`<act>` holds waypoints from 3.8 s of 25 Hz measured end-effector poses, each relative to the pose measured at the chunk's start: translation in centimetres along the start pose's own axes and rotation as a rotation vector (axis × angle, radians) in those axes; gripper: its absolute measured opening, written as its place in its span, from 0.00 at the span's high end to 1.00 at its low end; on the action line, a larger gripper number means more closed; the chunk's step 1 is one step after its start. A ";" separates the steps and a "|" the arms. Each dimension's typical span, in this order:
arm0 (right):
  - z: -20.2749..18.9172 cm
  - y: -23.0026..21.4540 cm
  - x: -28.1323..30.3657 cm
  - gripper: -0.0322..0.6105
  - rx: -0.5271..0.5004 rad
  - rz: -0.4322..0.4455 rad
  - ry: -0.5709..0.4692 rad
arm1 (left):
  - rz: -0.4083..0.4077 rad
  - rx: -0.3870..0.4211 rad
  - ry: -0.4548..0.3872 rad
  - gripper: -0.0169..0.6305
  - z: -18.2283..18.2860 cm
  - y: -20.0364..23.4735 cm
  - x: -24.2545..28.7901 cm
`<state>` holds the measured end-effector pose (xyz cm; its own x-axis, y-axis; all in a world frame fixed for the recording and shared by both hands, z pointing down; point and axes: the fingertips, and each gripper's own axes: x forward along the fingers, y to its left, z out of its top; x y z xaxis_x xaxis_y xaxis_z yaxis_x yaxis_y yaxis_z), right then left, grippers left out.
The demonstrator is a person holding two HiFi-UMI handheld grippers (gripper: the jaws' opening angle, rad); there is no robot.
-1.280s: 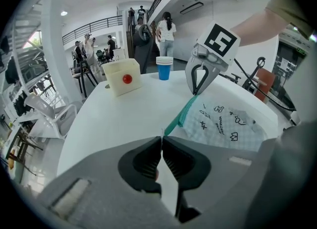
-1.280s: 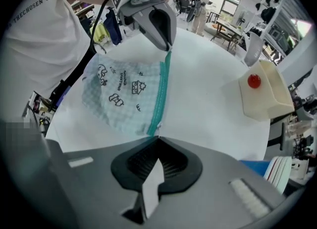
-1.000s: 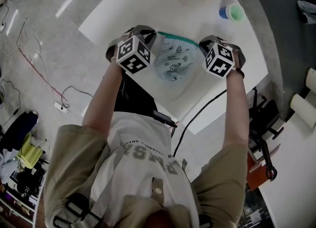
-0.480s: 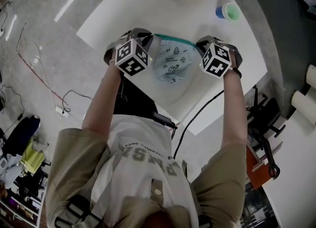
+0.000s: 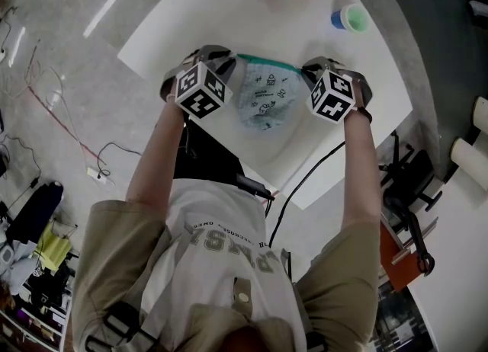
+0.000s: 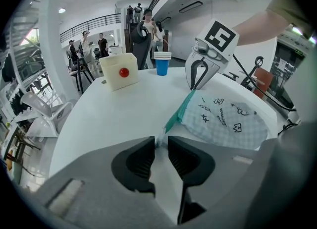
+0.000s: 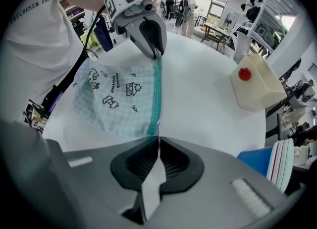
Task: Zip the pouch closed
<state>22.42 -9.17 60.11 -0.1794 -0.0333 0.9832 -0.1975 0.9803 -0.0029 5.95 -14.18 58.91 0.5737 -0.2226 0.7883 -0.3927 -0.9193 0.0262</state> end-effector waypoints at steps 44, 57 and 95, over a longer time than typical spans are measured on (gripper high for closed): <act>4.5 5.7 -28.1 0.86 1.028 -1.029 -1.048 | 0.380 -0.112 -0.618 0.70 12.9 -2.0 -21.8; 5.9 8.5 -31.4 0.92 0.940 -1.244 -0.992 | 0.442 -0.119 -0.735 0.83 14.0 -3.0 -24.1; 7.5 5.5 -33.2 0.95 0.798 -1.267 -0.966 | 0.528 -0.178 -0.873 0.95 16.0 -0.6 -26.7</act>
<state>20.11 -4.18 26.09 0.0495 -0.9987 0.0090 -0.9722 -0.0461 0.2297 2.37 -12.92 27.96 0.5912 -0.8065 0.0078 -0.8054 -0.5909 -0.0464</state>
